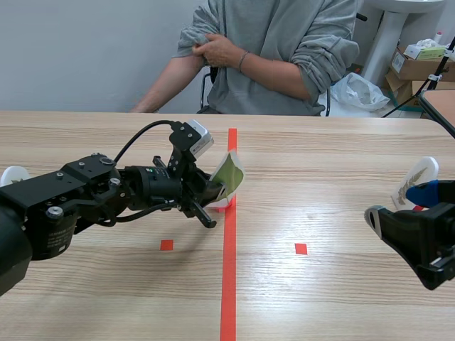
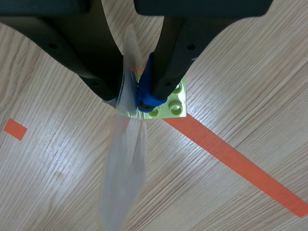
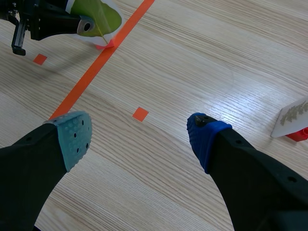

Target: Do the leaf sorting experiment

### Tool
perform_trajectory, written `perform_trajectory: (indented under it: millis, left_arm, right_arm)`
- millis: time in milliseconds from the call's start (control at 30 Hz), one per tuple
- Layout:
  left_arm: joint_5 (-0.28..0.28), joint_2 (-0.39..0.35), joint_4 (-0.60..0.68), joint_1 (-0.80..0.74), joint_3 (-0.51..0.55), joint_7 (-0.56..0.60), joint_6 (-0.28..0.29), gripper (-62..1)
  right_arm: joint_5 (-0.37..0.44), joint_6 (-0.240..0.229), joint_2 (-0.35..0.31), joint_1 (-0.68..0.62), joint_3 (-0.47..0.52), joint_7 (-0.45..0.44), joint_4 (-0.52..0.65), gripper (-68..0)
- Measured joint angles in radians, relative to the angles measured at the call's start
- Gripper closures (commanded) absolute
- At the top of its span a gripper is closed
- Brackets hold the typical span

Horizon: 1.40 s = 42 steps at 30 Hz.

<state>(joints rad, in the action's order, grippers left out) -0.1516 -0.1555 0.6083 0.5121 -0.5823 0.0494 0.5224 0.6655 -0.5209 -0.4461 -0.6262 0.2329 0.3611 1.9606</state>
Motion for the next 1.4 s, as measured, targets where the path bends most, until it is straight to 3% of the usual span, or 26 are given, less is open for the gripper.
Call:
perform_trajectory:
  millis: [167, 333, 600, 833, 933, 1233, 1400]
  left_arm:
    - [-0.016, -0.003, 0.065, -0.036, 0.021, -0.013, 0.059, -4.2]
    - [-0.017, -0.011, 0.209, -0.13, 0.099, -0.047, 0.075, -4.2]
    - [-0.039, -0.033, 0.39, -0.302, 0.357, -0.067, 0.074, -4.2]
    - [-0.039, -0.033, 0.428, -0.391, 0.567, -0.067, 0.069, -4.1]
    - [-0.039, -0.04, 0.428, -0.413, 0.615, -0.067, 0.048, -4.1]
    - [-0.031, -0.055, 0.428, -0.423, 0.695, -0.094, -0.199, -4.2]
    - [0.002, -0.072, 0.413, -0.419, 0.685, -0.093, -0.262, -4.2]
  right_arm:
    - [0.0, 0.0, 0.0, 0.0, 0.0, 0.0, 0.0, -41.1]
    - [0.0, 0.0, 0.0, 0.0, 0.0, 0.0, 0.0, -41.1]
    - [0.0, 0.0, 0.0, 0.0, 0.0, 0.0, 0.0, -41.1]
    - [0.0, 0.0, 0.0, 0.0, 0.0, 0.0, 0.0, -41.1]
    - [0.0, 0.0, 0.0, 0.0, 0.0, 0.0, 0.0, -41.1]
    - [0.0, 0.0, 0.0, 0.0, 0.0, 0.0, 0.0, -41.1]
    - [0.0, 0.0, 0.0, 0.0, 0.0, 0.0, 0.0, -41.1]
